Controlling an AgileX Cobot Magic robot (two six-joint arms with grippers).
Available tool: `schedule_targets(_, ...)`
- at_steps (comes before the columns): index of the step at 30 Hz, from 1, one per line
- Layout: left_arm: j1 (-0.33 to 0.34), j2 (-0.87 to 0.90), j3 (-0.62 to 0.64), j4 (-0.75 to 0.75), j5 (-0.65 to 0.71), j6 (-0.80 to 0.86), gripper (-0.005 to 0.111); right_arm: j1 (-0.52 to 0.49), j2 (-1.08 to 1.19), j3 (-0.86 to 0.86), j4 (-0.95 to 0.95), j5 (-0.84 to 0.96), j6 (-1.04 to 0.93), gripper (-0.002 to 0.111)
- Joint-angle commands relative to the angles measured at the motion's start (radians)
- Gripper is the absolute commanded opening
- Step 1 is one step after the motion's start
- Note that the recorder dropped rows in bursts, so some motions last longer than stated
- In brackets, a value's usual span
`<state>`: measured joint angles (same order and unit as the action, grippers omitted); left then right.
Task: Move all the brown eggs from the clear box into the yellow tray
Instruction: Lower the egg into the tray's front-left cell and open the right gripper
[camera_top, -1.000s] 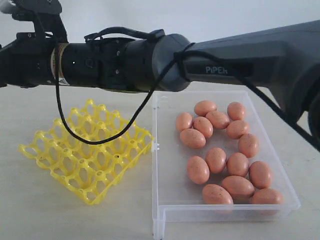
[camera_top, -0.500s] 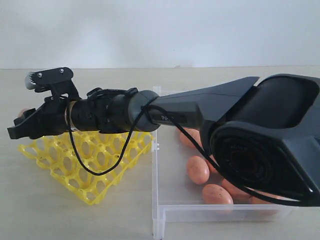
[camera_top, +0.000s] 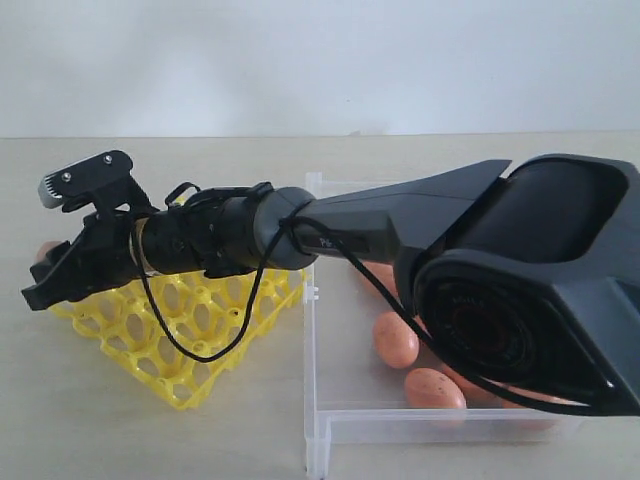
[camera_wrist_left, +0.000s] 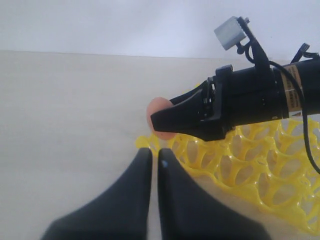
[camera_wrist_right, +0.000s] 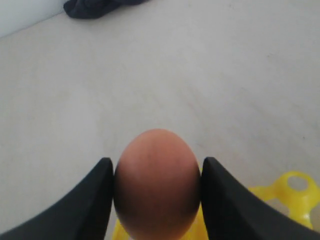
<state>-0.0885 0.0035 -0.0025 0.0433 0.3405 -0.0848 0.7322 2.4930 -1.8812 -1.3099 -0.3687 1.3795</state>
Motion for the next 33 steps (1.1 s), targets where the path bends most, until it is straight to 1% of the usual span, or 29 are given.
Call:
schedule_targets(1, -0.004, -0.003, 0.003, -0.003, -0.002, -0.001, 0.004, -0.001, 0.006, -0.004, -0.012, -0.013, 0.004, 0.000)
schedule_targets(6, -0.004, -0.003, 0.003, -0.003, -0.002, -0.001, 0.004, 0.001, 0.029, -0.004, -0.022, -0.028, 0.004, 0.000)
schedule_targets(9, -0.004, -0.003, 0.003, -0.003, -0.002, -0.001, 0.004, 0.001, 0.030, -0.004, -0.033, -0.031, 0.004, 0.006)
schedule_targets(14, -0.004, -0.003, 0.003, -0.003, -0.002, -0.001, 0.004, 0.001, 0.030, -0.004, -0.033, -0.005, -0.010, 0.031)
schedule_targets(17, -0.004, -0.003, 0.003, -0.003, -0.002, -0.001, 0.004, 0.001, 0.030, -0.004, -0.033, -0.005, -0.010, 0.041)
schedule_targets(19, -0.004, -0.003, 0.003, -0.003, -0.002, -0.001, 0.004, 0.001, 0.030, -0.004, -0.033, -0.005, -0.010, 0.045)
schedule_targets(29, -0.004, -0.003, 0.003, -0.003, -0.002, -0.001, 0.004, 0.001, 0.030, -0.004, -0.033, 0.036, -0.010, 0.057)
schedule_targets(33, -0.004, -0.003, 0.003, -0.003, -0.002, -0.001, 0.004, 0.001, 0.025, -0.004, -0.033, 0.044, -0.010, 0.057)
